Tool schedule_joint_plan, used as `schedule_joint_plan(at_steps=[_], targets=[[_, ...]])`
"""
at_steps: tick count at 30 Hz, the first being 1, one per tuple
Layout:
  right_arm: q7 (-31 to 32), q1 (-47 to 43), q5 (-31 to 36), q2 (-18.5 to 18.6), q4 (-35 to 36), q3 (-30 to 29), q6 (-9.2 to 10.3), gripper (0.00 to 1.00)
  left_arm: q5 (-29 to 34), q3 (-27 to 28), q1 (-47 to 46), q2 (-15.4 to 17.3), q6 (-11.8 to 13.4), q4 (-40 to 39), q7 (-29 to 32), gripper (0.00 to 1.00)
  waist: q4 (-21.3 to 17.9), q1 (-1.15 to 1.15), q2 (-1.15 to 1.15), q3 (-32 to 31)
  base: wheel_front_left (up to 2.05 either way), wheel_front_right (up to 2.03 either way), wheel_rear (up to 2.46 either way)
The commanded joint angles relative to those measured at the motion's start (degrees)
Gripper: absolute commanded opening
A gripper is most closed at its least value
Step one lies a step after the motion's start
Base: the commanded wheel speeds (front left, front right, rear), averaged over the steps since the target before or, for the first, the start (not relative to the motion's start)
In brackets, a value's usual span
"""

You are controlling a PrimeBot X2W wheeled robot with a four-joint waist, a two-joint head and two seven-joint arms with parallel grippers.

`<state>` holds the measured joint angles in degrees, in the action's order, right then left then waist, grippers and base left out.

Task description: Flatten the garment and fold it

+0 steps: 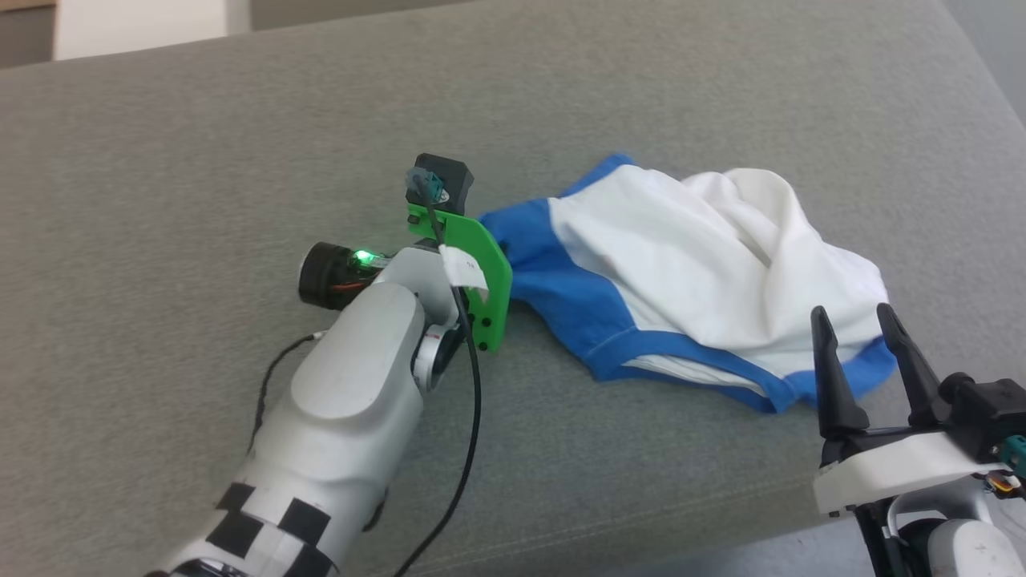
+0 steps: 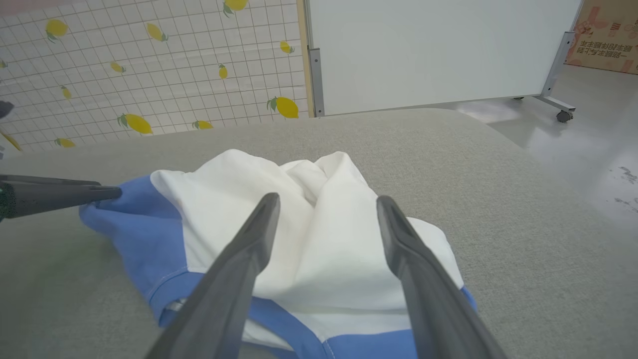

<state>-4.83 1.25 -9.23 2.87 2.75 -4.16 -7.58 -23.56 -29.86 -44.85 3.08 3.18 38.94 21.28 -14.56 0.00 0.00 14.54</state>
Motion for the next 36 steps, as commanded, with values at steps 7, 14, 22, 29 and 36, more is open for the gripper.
schedule_joint_plan(at_steps=[7, 14, 22, 29, 36], targets=[[-1.1, 0.9, -1.0, 0.0, -1.6, 1.6, 0.09, 1.0, 1.7, -3.1, -2.9, 2.4, 0.1, 7.5, 11.8, 1.0, -3.3, 0.0, 0.0, 1.8, 0.0, 0.0, 0.0], [-1.1, 0.8, -1.0, 0.0, -2.0, 1.7, 0.09, 1.0, 0.3, -0.5, -1.3, 3.5, 1.8, 3.6, 4.4, 0.0, -1.9, 0.0, 0.0, 0.3, 0.0, 0.0, 0.0], [-0.3, 0.4, -0.1, 0.0, -1.0, 0.5, 0.09, 1.0, -2.7, 8.9, 5.1, 6.2, 7.7, -6.9, -17.5, 0.0, 2.8, 0.0, 0.0, -2.6, 0.0, 0.0, 0.0], [1.4, -0.9, 0.5, 0.0, 0.5, -0.5, 0.09, 1.0, -6.7, 16.7, 18.3, 11.4, 12.7, -17.0, -21.1, 0.0, 7.4, 0.0, 0.0, -5.1, 0.0, 0.0, 0.0], [3.0, -1.9, 0.5, 0.0, 1.3, -1.0, 0.09, 1.0, -9.0, 19.6, 33.5, 14.6, 17.0, -25.4, -16.8, 0.0, 10.8, 0.0, 0.0, -6.1, 0.0, 0.0, 0.0]])
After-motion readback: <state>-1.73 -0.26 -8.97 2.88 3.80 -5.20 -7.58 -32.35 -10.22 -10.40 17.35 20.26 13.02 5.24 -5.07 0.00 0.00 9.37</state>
